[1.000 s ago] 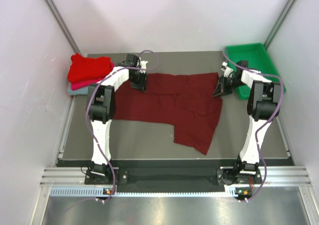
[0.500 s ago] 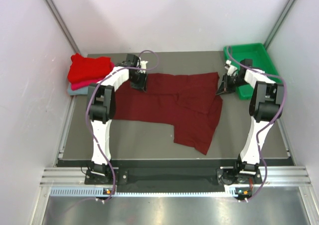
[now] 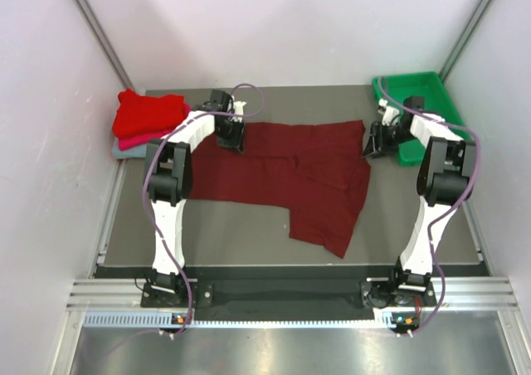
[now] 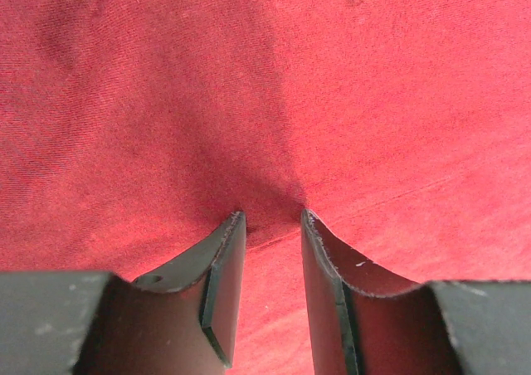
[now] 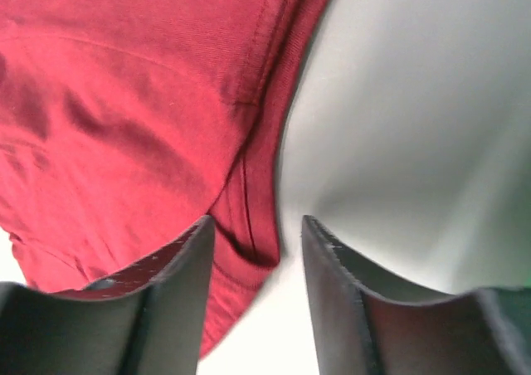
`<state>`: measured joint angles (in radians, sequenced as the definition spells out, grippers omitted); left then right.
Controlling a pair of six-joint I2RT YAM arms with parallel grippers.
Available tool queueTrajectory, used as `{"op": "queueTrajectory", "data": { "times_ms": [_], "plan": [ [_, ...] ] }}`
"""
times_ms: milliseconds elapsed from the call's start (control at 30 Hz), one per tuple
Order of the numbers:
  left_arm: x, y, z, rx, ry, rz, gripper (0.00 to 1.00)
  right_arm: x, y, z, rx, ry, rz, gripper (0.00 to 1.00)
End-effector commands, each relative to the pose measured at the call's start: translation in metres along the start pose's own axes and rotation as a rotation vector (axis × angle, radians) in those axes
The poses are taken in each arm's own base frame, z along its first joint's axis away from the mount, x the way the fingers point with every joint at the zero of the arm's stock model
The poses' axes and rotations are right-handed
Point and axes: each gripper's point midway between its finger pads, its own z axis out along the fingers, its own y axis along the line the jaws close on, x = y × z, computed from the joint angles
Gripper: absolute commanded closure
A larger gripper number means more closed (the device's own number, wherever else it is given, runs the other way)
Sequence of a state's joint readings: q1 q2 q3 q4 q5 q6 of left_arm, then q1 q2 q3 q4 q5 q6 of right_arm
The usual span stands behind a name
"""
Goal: Fold and stack the t-shirts
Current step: Fold the tshirt
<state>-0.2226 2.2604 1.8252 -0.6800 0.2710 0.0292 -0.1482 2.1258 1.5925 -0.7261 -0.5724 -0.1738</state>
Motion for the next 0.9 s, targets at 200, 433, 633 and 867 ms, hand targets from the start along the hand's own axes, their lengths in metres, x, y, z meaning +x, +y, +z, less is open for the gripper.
{"op": "queueTrajectory", "data": {
  "times_ms": [200,433,633,867],
  "plan": [
    [0.018,-0.007,-0.001,0.015,0.061,-0.010,0.62,-0.062,0.114,-0.076,0.145,-0.282,-0.564,0.51],
    [0.006,-0.011,-0.006,0.038,0.036,-0.021,0.62,-0.017,0.198,-0.019,0.017,-0.126,-0.772,0.59],
    [0.007,-0.014,-0.013,0.058,0.029,-0.040,0.62,0.011,0.186,0.021,0.024,0.012,-0.773,0.66],
    [0.010,-0.009,-0.012,0.062,0.031,-0.051,0.61,0.038,0.188,0.050,-0.016,0.134,-0.827,0.67]
  ]
}}
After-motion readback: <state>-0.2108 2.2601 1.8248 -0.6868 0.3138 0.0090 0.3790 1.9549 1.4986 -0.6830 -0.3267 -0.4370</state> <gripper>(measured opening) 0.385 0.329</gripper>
